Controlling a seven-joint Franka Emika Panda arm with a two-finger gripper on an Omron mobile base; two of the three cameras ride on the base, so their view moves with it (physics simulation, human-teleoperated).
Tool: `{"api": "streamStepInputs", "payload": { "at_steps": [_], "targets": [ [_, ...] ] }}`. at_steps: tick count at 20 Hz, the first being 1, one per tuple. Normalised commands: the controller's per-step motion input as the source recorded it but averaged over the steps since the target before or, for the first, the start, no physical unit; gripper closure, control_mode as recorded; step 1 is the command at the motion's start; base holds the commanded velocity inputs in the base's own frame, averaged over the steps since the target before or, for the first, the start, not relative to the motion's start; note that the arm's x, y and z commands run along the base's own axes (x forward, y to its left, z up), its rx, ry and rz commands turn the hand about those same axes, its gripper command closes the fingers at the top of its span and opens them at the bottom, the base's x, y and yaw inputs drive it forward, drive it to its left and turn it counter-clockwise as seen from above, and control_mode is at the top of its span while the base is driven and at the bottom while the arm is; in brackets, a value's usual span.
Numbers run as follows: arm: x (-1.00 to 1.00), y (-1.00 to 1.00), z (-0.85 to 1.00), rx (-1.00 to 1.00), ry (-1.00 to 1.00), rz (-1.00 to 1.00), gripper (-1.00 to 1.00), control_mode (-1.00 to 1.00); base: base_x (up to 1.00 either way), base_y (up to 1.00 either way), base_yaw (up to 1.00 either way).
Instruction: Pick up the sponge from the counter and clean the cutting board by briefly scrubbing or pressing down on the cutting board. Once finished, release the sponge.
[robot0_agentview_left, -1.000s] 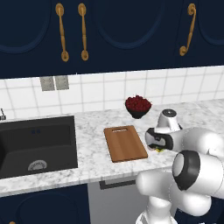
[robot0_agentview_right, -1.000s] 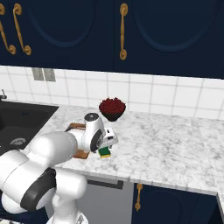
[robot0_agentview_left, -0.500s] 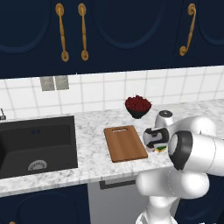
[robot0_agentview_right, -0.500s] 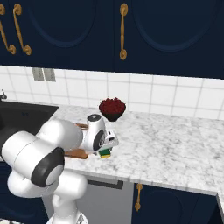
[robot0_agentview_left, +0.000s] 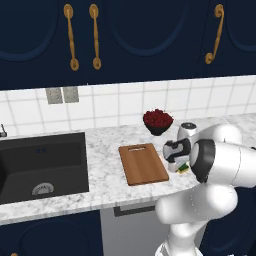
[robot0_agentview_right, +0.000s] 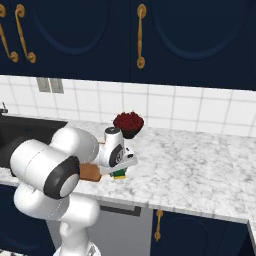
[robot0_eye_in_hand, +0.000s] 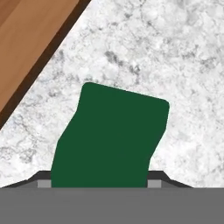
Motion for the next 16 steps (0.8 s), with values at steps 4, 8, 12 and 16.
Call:
{"api": "streamStepInputs", "payload": {
  "at_steps": [4,8,12,16],
  "targets": [
    [-0.42,0.0,0.22,0.0,-0.06,0.07,1.0,-1.0,0.0,0.0,0.0],
    [-0.36,0.44,0.36,0.06,-0.04,0.0,1.0,-1.0,0.0,0.0,0.0],
    [-0.25,0.94,0.02,0.06,-0.02,0.0,1.0,-1.0,0.0,0.0,0.0],
    [-0.21,0.86,0.0,0.0,-0.05,0.0,1.0,-1.0,0.0,0.0,0.0]
  ]
}}
